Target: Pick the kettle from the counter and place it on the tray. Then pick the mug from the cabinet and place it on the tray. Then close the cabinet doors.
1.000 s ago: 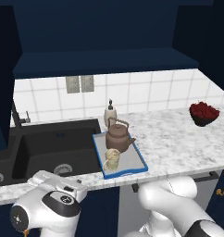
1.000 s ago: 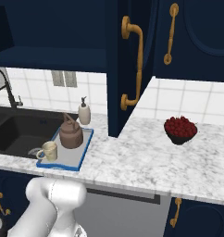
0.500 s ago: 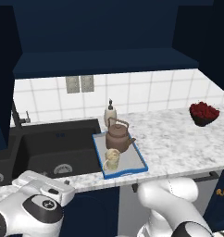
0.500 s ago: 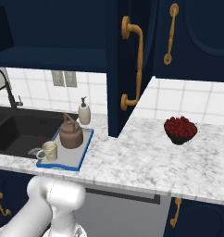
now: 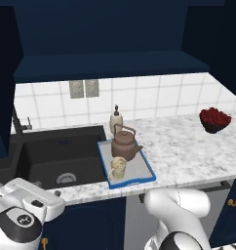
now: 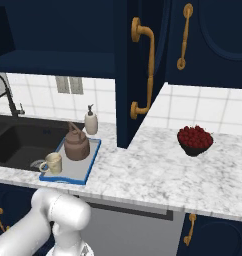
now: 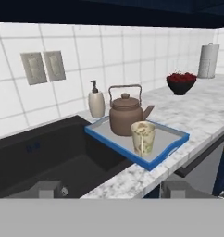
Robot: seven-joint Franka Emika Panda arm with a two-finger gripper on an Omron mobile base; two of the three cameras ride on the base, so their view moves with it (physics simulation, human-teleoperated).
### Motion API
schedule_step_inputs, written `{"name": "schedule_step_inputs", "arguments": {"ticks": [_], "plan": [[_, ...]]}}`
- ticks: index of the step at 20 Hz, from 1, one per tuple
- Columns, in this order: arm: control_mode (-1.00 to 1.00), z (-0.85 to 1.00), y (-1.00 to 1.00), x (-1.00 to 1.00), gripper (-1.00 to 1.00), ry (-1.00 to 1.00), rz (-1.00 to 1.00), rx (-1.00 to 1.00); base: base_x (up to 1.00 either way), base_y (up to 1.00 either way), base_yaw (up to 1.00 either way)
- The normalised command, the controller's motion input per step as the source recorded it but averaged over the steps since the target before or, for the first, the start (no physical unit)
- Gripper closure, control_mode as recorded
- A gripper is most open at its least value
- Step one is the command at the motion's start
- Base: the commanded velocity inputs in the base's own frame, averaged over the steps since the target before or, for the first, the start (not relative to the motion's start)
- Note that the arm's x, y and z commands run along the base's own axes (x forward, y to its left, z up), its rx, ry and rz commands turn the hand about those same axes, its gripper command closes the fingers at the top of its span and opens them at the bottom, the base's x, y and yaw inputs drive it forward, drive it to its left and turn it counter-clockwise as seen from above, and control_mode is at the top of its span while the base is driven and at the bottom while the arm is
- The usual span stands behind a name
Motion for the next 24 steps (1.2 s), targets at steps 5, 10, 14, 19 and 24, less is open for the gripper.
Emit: {"name": "schedule_step_inputs", "arguments": {"ticks": [5, 10, 14, 19, 24], "plan": [[-1.00, 0.00, 0.05, 0.00, 1.00, 0.00, 0.00, 0.00, 0.00, 0.00, 0.00], [-1.00, 0.05, 0.16, 0.00, 1.00, -0.09, 0.00, 0.00, 0.00, 0.00, 0.00], [-1.00, 0.10, 0.29, 0.00, 1.00, -0.13, 0.00, 0.00, 0.00, 0.00, 0.00], [-1.00, 0.25, 0.48, 0.00, 1.00, -0.11, 0.00, -0.01, 0.00, 0.00, 0.00], [-1.00, 0.09, 0.43, 0.00, 1.00, -0.11, -0.11, -0.30, 0.00, 0.00, 0.00]]}}
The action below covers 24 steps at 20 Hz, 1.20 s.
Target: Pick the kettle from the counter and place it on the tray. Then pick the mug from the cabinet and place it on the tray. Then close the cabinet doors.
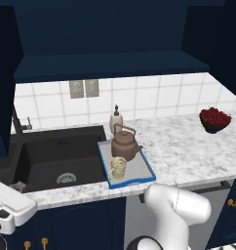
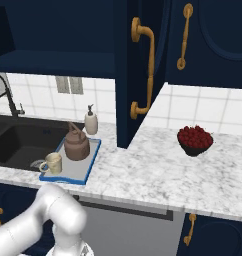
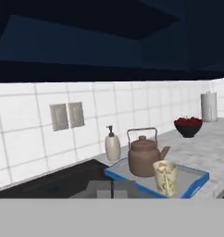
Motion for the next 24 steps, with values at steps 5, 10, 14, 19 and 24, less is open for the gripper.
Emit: {"name": "schedule_step_inputs", "arguments": {"ticks": [5, 10, 14, 19, 24], "plan": [[-1.00, 0.00, 0.31, 0.19, 1.00, -0.15, -0.18, -0.51, 0.00, 0.00, 0.00], [-1.00, 0.04, 0.14, 0.06, 1.00, -0.19, -0.12, -0.43, 0.00, 0.00, 0.00], [-1.00, 0.21, 0.13, 0.04, 1.00, -0.08, -0.01, -0.32, 0.00, 0.00, 0.00], [-1.00, 0.56, 0.12, 0.00, 1.00, -0.02, 0.00, -0.12, 0.00, 0.00, 0.00], [-1.00, 0.48, 0.02, 0.07, 1.00, 0.00, 0.00, -0.07, 0.00, 0.00, 0.00]]}}
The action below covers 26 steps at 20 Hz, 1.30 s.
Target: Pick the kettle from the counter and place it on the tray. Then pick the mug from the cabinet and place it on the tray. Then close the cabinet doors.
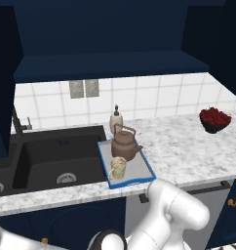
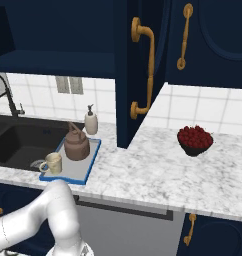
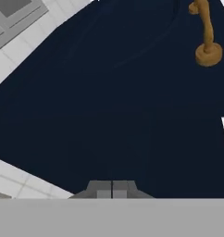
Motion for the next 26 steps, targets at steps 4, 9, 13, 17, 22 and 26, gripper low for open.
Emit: {"name": "schedule_step_inputs", "arguments": {"ticks": [4, 9, 13, 17, 22, 26], "plan": [[-1.00, 0.25, 0.04, 0.27, 1.00, 0.00, 0.00, -0.11, 0.00, 0.00, 0.00], [-1.00, 0.44, 0.00, 0.19, 1.00, 0.00, 0.00, -0.03, 0.00, 0.00, 0.00], [-1.00, 0.54, 0.00, 0.10, 1.00, 0.00, 0.00, 0.00, 0.00, 0.00, 0.00], [-1.00, 0.49, -0.01, 0.08, 1.00, -0.01, 0.00, 0.00, 0.00, 0.00, 0.00], [-1.00, 0.34, -0.18, 0.09, 1.00, 0.00, 0.00, 0.00, 0.00, 0.00, 0.00], [-1.00, 0.24, -0.56, 0.11, 1.00, 0.00, 0.00, 0.00, 0.00, 0.00, 0.00]]}}
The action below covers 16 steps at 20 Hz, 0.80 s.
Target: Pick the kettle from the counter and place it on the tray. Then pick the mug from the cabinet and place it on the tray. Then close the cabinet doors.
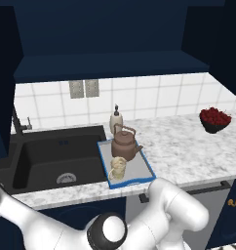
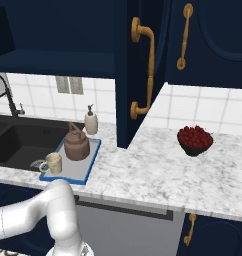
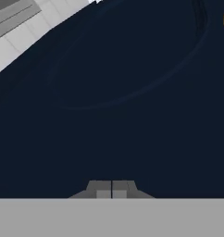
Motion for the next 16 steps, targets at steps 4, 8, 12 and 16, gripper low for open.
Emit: {"name": "schedule_step_inputs", "arguments": {"ticks": [4, 8, 12, 16], "plan": [[-1.00, 0.34, -0.67, 0.00, 1.00, 0.00, 0.00, 0.00, 0.00, 0.00, 0.00], [-1.00, 0.46, -0.68, 0.00, 1.00, 0.00, 0.00, 0.00, 0.00, 0.00, 0.00], [-1.00, 0.26, -0.67, 0.20, 1.00, 0.03, 0.00, 0.00, 0.00, 0.00, 0.00], [-1.00, 0.00, -0.63, 0.21, 1.00, 0.01, 0.01, 0.02, 0.00, 0.00, 0.00]]}}
